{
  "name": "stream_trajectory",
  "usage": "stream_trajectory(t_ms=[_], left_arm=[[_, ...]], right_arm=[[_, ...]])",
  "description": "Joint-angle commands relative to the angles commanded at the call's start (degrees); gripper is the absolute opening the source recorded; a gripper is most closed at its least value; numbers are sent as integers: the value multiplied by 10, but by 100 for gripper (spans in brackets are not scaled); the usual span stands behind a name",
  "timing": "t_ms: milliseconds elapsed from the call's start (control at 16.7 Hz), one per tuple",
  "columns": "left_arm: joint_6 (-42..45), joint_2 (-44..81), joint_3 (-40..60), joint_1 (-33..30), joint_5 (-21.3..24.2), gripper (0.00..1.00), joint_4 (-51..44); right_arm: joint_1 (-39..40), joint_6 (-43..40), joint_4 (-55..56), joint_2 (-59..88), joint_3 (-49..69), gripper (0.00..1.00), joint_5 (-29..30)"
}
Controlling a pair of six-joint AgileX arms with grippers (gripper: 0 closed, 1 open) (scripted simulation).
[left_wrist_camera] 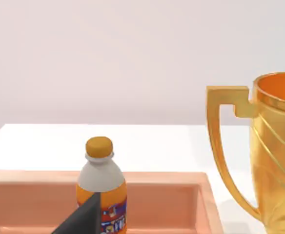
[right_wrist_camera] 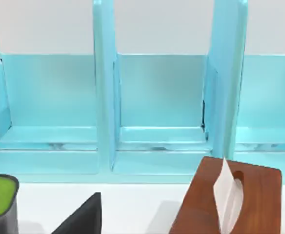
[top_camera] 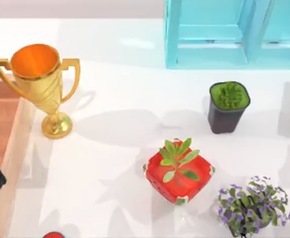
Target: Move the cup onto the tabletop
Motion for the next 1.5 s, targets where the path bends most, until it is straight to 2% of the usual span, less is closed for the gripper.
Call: stream_trajectory(t_ms=[240, 420, 600, 1080, 1320, 1500], left_arm=[[4, 19, 19, 4, 0, 100, -18], [20, 91, 91, 18, -1, 100, -86], [42, 218, 204, 37, 0, 100, -194], [108, 663, 536, 99, 0, 100, -536], [135, 821, 674, 123, -1, 100, -666], [148, 899, 745, 136, -2, 100, -727]], right_arm=[[0, 0, 0, 0, 0, 100, 0], [0, 0, 0, 0, 0, 100, 0], [0, 0, 0, 0, 0, 100, 0], [0, 0, 0, 0, 0, 100, 0], [0, 0, 0, 0, 0, 100, 0], [0, 0, 0, 0, 0, 100, 0]])
